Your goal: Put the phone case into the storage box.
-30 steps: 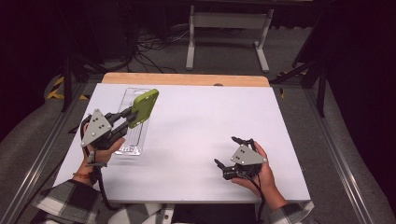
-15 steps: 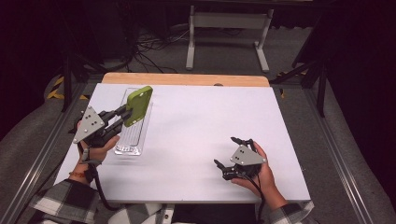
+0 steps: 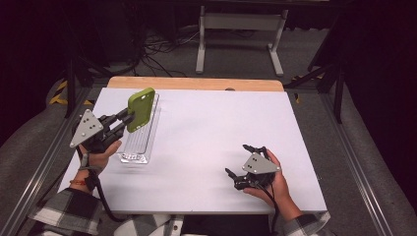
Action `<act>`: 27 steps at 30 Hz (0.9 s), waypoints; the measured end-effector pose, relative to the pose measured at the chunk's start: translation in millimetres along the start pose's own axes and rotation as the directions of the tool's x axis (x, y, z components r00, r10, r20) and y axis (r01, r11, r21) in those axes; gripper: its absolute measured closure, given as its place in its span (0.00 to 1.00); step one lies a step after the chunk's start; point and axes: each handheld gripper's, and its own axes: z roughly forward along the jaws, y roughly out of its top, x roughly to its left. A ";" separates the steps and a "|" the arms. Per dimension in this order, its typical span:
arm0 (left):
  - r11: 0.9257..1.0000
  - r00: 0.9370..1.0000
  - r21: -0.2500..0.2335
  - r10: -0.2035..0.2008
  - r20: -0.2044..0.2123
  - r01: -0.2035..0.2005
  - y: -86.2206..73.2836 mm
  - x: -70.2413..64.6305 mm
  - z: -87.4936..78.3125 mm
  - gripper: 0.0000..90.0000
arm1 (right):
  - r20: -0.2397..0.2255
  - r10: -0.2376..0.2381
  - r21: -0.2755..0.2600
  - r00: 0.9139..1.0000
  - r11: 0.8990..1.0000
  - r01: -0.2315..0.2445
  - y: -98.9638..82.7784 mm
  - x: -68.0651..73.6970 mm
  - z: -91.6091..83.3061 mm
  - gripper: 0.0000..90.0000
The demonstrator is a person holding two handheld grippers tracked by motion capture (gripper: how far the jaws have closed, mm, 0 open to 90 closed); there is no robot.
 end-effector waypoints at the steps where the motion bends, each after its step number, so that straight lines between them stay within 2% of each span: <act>1: 1.000 1.000 -0.003 -0.005 0.000 0.005 -0.7 1.0 0.0 0.87 | -0.001 -0.001 0.000 1.000 1.000 0.001 0.0 -0.1 0.3 0.09; 8: 0.999 0.999 -0.014 -0.044 -0.002 0.044 -4.8 10.0 -3.1 0.87 | -0.002 0.000 0.001 1.000 1.000 0.000 0.1 0.2 0.8 0.09; 12: 0.998 0.999 -0.036 -0.042 0.025 0.043 -9.9 14.0 -3.3 0.87 | -0.001 -0.002 -0.003 1.000 1.000 0.002 0.4 0.0 0.3 0.09; 15: 0.999 0.999 -0.028 -0.040 0.033 0.041 -13.9 17.5 -3.0 0.87 | 0.000 -0.004 -0.003 1.000 1.000 0.004 0.4 0.1 0.3 0.09; 16: 0.998 0.998 -0.031 -0.053 0.035 0.054 -15.4 18.7 -2.4 0.87 | 0.000 -0.005 -0.003 1.000 1.000 0.005 0.5 0.1 0.3 0.09; 23: 0.997 0.997 -0.015 -0.077 0.027 0.077 -22.4 24.3 0.5 0.87 | -0.002 -0.009 -0.003 1.000 1.000 0.009 0.6 0.4 0.4 0.09; 27: 0.997 0.997 -0.003 -0.075 0.028 0.075 -24.5 26.1 2.2 0.87 | -0.001 -0.008 -0.004 1.000 1.000 0.008 0.8 0.2 0.0 0.09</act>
